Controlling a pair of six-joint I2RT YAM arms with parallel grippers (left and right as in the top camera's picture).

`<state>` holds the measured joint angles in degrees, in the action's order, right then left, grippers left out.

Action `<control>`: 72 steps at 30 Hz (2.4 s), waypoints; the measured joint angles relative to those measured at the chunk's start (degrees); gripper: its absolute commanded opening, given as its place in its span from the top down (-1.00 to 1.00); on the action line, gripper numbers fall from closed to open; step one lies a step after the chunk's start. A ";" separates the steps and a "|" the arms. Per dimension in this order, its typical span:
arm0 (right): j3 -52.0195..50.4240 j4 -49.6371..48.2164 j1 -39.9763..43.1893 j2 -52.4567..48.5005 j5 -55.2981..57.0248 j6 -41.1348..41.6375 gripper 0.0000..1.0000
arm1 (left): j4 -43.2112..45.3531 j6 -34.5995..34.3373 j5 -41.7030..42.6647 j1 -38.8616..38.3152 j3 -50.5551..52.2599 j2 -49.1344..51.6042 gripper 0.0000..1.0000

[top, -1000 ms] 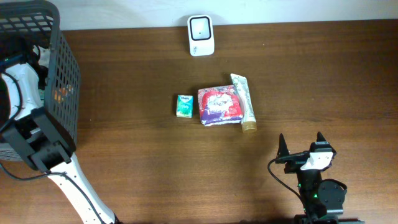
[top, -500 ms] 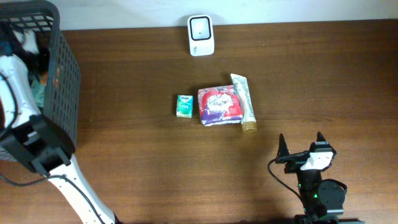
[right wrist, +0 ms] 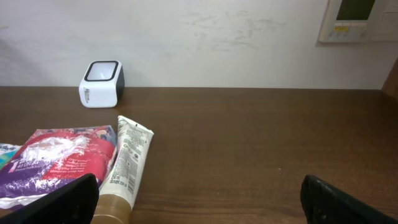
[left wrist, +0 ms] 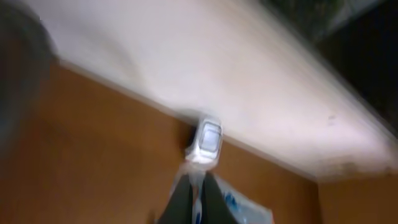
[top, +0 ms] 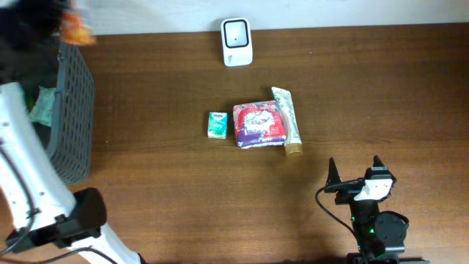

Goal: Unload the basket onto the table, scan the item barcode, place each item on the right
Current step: 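Move the orange box to the scanner and place it left of Kleenex, then reach into the basket and grasp the light green wet-wipes pouch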

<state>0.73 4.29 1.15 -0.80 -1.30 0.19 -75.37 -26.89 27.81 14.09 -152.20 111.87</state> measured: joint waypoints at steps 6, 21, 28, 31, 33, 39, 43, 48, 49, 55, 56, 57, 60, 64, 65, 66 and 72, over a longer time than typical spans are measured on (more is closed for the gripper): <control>0.00 0.02 0.00 0.00 0.00 0.00 -0.97 | -14.95 -7.61 -14.97 -16.52 0.20 5.70 1.00; 0.00 0.02 0.00 0.00 0.00 0.00 -0.97 | -19.78 -17.97 -39.87 -31.01 0.61 36.15 1.00; 0.00 0.00 0.00 0.00 0.00 0.00 -0.97 | -18.93 -16.28 -38.21 -31.01 0.61 39.98 0.43; 0.00 0.00 0.00 0.00 0.00 0.00 -0.97 | -18.40 -12.57 -36.22 -31.01 0.61 39.98 0.17; 0.00 0.00 0.00 0.00 0.00 0.00 -0.97 | -18.47 -11.13 -35.21 -30.93 0.59 39.98 0.13; 0.00 0.00 0.00 0.00 0.00 0.02 -0.97 | -21.53 -2.64 -24.22 -25.33 -16.33 40.04 -0.50; 0.00 0.00 0.00 0.00 0.00 0.00 -0.97 | -17.86 0.66 -19.54 -17.97 -25.83 32.87 -0.59; 0.00 0.00 0.00 0.00 0.00 0.00 -0.97 | -7.28 6.82 -20.31 -9.62 -26.86 16.24 -0.91; 0.00 0.00 0.00 0.00 0.00 0.00 -0.97 | -5.70 7.30 -22.12 -8.26 -27.04 14.51 -0.94; 0.00 0.00 0.00 0.00 0.00 0.00 -0.97 | -4.74 10.75 -38.84 3.67 -23.26 10.51 -0.90; 0.00 0.00 0.00 0.00 0.00 0.00 -0.97 | -5.05 12.31 -39.85 5.95 -19.02 10.56 -0.89; 0.00 0.00 0.00 0.00 0.00 0.02 -0.97 | -4.79 13.79 -40.48 7.43 -15.34 10.91 -0.88; 0.00 0.00 0.00 0.00 0.00 0.02 -0.97 | -0.79 17.97 -41.35 10.25 -4.04 11.61 -0.88; 0.00 0.02 0.00 0.00 0.00 0.00 -0.97 | 12.31 26.69 -37.53 14.21 15.41 12.22 -0.81; 0.00 0.00 0.00 0.00 0.00 -0.02 -0.97 | 14.36 29.31 -35.45 15.13 19.56 12.37 -0.81; 0.00 0.00 0.00 0.00 0.00 0.00 -0.97 | 17.38 32.35 -33.31 15.78 23.28 12.35 -0.82; 0.00 0.02 0.00 0.00 0.00 0.00 -0.97 | 33.18 45.27 -27.52 15.91 43.50 12.44 -0.68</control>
<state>0.73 4.32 1.15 -0.80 -1.30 0.19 -42.19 18.37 0.30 30.00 -108.71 124.31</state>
